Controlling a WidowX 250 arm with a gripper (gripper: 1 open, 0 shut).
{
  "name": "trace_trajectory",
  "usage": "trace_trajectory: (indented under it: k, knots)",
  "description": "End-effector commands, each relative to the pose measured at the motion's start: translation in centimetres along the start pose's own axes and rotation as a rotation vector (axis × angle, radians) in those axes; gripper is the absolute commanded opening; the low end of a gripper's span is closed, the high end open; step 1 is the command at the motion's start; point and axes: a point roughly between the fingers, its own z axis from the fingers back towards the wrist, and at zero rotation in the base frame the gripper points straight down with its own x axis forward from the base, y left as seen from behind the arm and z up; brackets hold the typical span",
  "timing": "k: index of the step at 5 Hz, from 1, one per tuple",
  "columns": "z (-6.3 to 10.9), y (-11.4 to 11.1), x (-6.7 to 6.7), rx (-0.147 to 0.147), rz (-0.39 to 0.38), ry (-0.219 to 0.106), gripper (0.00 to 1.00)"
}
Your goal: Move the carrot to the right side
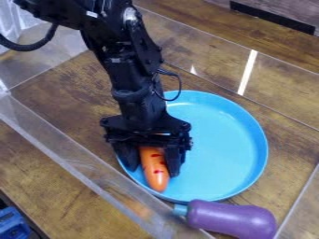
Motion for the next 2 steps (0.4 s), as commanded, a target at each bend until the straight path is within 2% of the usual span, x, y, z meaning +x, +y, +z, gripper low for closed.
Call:
trace_trajectory:
  k: [1,2]
  knots:
    - [0.85,-0.84,1.28,-0.020,0.028,-0.053,1.00]
    - [0.77,-1.16,1.60,-0.027,0.068,-0.067,1.00]
